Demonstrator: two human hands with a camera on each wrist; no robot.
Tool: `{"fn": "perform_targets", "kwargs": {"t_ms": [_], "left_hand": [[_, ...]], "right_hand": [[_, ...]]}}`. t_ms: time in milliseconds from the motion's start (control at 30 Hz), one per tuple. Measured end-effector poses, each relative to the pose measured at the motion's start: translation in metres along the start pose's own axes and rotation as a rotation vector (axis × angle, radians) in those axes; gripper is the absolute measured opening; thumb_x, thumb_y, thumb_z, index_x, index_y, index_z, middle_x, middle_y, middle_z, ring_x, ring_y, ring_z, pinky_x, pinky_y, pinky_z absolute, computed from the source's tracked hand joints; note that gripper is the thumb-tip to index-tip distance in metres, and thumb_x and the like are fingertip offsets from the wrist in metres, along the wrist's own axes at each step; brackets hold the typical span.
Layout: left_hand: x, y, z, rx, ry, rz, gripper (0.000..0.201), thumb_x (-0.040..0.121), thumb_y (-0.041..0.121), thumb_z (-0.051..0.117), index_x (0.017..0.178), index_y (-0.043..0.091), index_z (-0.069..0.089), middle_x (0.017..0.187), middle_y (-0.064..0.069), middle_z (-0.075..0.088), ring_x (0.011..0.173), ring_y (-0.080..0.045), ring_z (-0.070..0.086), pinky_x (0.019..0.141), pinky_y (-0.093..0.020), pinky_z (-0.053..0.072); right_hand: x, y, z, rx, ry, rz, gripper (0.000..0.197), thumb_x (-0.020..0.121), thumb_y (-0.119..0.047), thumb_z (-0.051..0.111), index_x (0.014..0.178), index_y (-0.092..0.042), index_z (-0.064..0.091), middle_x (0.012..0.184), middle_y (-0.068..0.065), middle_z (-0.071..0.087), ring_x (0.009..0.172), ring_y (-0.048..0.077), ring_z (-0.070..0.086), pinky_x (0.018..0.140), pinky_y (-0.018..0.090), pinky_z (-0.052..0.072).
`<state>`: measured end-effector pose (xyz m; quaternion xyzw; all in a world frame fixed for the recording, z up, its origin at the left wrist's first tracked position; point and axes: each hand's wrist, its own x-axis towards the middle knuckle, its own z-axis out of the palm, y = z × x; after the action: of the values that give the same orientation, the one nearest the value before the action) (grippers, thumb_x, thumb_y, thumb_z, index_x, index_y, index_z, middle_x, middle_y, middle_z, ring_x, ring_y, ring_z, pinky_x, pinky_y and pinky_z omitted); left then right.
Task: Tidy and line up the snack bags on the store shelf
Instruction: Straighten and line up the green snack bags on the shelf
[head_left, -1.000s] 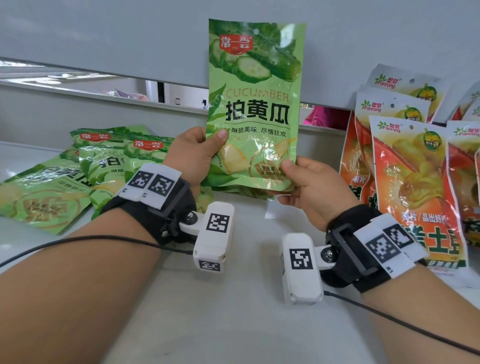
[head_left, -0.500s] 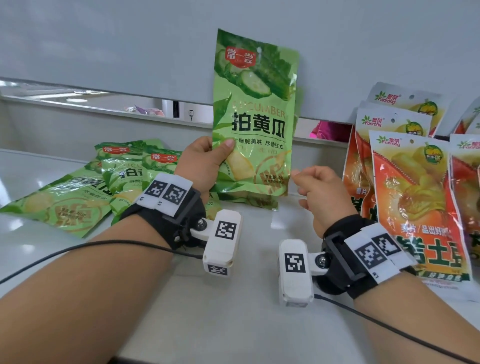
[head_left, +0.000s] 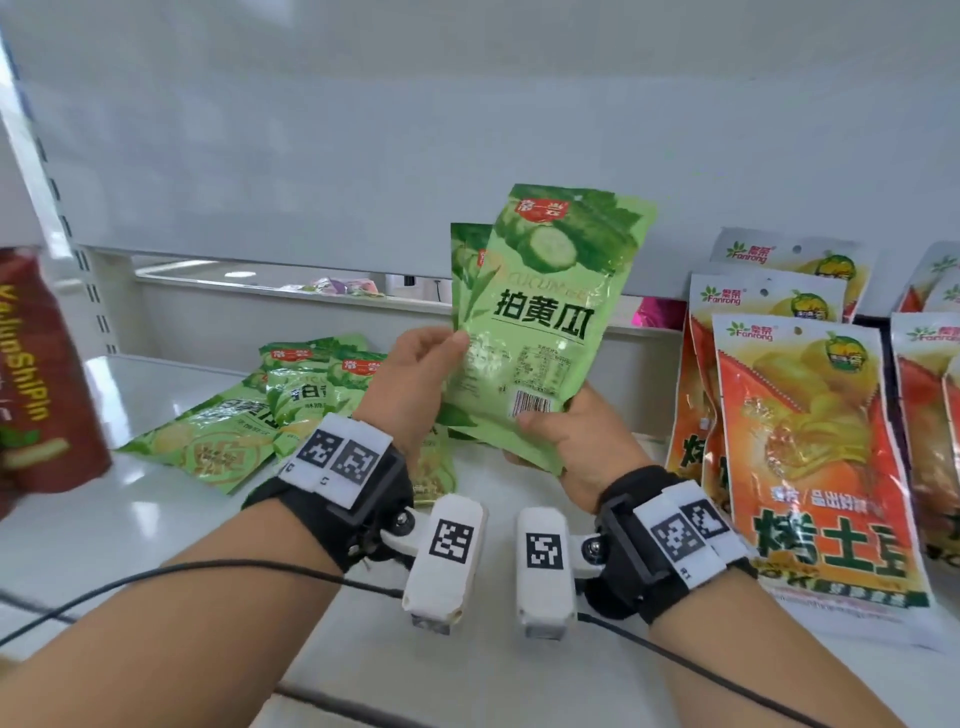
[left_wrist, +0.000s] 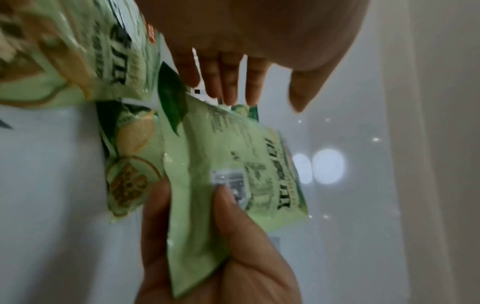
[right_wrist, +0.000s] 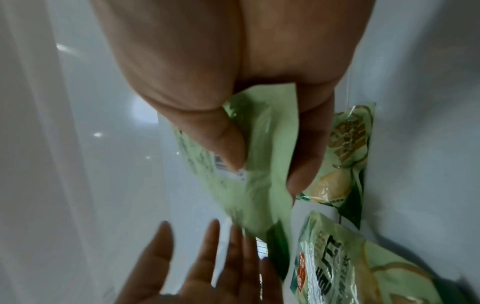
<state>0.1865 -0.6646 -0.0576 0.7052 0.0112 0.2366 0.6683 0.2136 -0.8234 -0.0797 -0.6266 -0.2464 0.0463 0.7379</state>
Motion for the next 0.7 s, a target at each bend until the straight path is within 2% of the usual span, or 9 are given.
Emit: {"fn": "perform_targets", "kwargs": {"t_ms": [67,100,200,300,367,433,533,633,700], "left_hand": [[-0.001,-0.007,-0.011,0.160,0.013,-0.054,0.038,0.086,0.046,0.062,0.117,0.027,0.052,0.099,0.015,0.056,0.088,-0.004,0.056,0.080,-0.030,0.044],[-0.002,-0.009,-0.014,0.160,-0.004,-0.087,0.039,0.085,0.043,0.064,0.118,0.024,0.052,0.098,0.012,0.062,0.085,-0.009,0.062,0.079,-0.031,0.049],[-0.008,-0.011,-0.023,0.088,-0.038,-0.117,0.034,0.086,0.028,0.068,0.115,0.013,0.061,0.088,-0.001,0.075,0.079,-0.021,0.073,0.073,-0.037,0.059],[-0.016,-0.009,-0.026,0.034,-0.018,-0.087,0.031,0.084,0.018,0.069,0.113,0.011,0.060,0.092,-0.008,0.073,0.072,-0.017,0.072,0.059,-0.025,0.057],[-0.021,-0.007,-0.027,-0.007,-0.035,-0.114,0.036,0.083,0.015,0.069,0.116,0.007,0.057,0.098,-0.013,0.070,0.074,-0.019,0.072,0.061,-0.028,0.058],[-0.025,-0.004,-0.028,-0.071,-0.044,-0.132,0.025,0.086,0.019,0.065,0.108,0.009,0.060,0.086,-0.005,0.073,0.069,-0.017,0.071,0.057,-0.029,0.057],[-0.028,0.000,-0.031,-0.129,-0.002,-0.105,0.008,0.092,0.020,0.058,0.095,0.014,0.063,0.076,0.003,0.074,0.062,-0.010,0.069,0.050,-0.021,0.052],[-0.032,0.000,-0.034,-0.066,0.026,-0.067,0.005,0.090,0.014,0.061,0.093,0.015,0.065,0.076,0.000,0.074,0.063,-0.013,0.070,0.049,-0.021,0.051],[-0.036,0.001,-0.035,-0.021,0.006,-0.072,0.007,0.087,0.012,0.063,0.093,0.016,0.066,0.078,-0.002,0.074,0.067,-0.017,0.070,0.052,-0.024,0.052]], "right_hand": [[0.001,0.003,-0.002,0.035,-0.023,0.055,0.039,0.083,0.013,0.055,0.091,-0.024,0.059,0.082,-0.007,0.070,0.075,0.016,0.067,0.057,0.034,0.058],[0.000,0.003,-0.002,0.051,-0.033,0.074,0.037,0.083,0.012,0.056,0.094,-0.024,0.059,0.087,-0.004,0.070,0.079,0.019,0.067,0.059,0.037,0.058],[0.002,0.003,0.001,0.099,-0.028,0.115,0.027,0.083,-0.001,0.063,0.102,-0.019,0.059,0.099,0.003,0.072,0.090,0.025,0.069,0.079,0.045,0.056],[0.005,0.004,0.001,0.128,0.034,0.113,0.013,0.086,-0.017,0.062,0.099,-0.019,0.065,0.102,0.005,0.073,0.094,0.024,0.070,0.085,0.043,0.054],[0.006,0.006,0.001,0.109,0.058,0.110,0.010,0.089,-0.018,0.060,0.095,-0.021,0.068,0.099,0.003,0.074,0.093,0.024,0.070,0.084,0.044,0.054],[0.006,0.008,0.002,0.078,0.042,0.125,0.010,0.088,-0.020,0.062,0.096,-0.019,0.067,0.095,0.002,0.075,0.091,0.023,0.071,0.085,0.046,0.054],[0.002,0.007,0.007,0.038,0.009,0.140,0.041,0.075,-0.032,0.073,0.109,-0.012,0.062,0.101,0.003,0.073,0.096,0.023,0.069,0.092,0.048,0.051],[0.000,-0.002,0.013,0.125,0.055,0.109,0.081,0.046,-0.049,0.082,0.114,-0.011,0.060,0.107,0.006,0.071,0.105,0.028,0.065,0.099,0.053,0.044],[0.000,-0.009,0.014,0.192,0.115,0.067,0.102,0.035,-0.052,0.085,0.122,-0.007,0.056,0.115,0.010,0.068,0.112,0.031,0.060,0.103,0.056,0.039]]}}
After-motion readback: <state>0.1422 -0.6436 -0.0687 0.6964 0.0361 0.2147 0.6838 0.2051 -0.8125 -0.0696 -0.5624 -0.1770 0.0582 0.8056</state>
